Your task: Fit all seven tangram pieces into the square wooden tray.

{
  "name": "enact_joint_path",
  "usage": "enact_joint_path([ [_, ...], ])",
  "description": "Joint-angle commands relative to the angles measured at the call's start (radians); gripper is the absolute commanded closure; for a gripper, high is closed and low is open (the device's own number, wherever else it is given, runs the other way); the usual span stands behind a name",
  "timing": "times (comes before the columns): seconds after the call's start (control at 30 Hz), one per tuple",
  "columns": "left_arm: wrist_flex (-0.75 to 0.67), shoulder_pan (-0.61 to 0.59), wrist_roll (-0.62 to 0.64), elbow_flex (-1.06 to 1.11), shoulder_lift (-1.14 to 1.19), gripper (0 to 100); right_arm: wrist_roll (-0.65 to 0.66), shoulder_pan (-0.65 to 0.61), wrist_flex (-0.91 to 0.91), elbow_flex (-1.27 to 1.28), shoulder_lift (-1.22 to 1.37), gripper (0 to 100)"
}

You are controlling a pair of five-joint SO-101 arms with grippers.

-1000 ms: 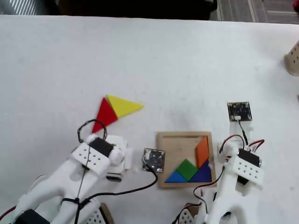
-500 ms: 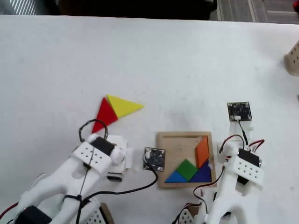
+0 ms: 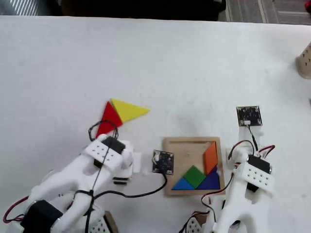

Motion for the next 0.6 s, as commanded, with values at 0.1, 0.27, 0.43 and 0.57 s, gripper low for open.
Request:
enact_joint_path([
  [0.1, -0.021, 0.008, 0.018, -0.043, 0.002, 92, -0.003, -0.007, -0.013, -0.006, -0.005, 97.8],
  [0.27, -0.020, 0.008, 0.020, -0.043, 0.002, 92, -0.003, -0.007, -0.013, -0.006, -0.005, 97.8],
  [0.43, -0.021, 0.010, 0.023, -0.043, -0.004, 92, -0.003, -0.007, -0.013, -0.006, -0.005, 97.8],
  [0.57, -0.021, 0.013, 0.025, -0.049, -0.005, 92, -0.003, -0.007, -0.013, -0.006, -0.005, 97.8],
])
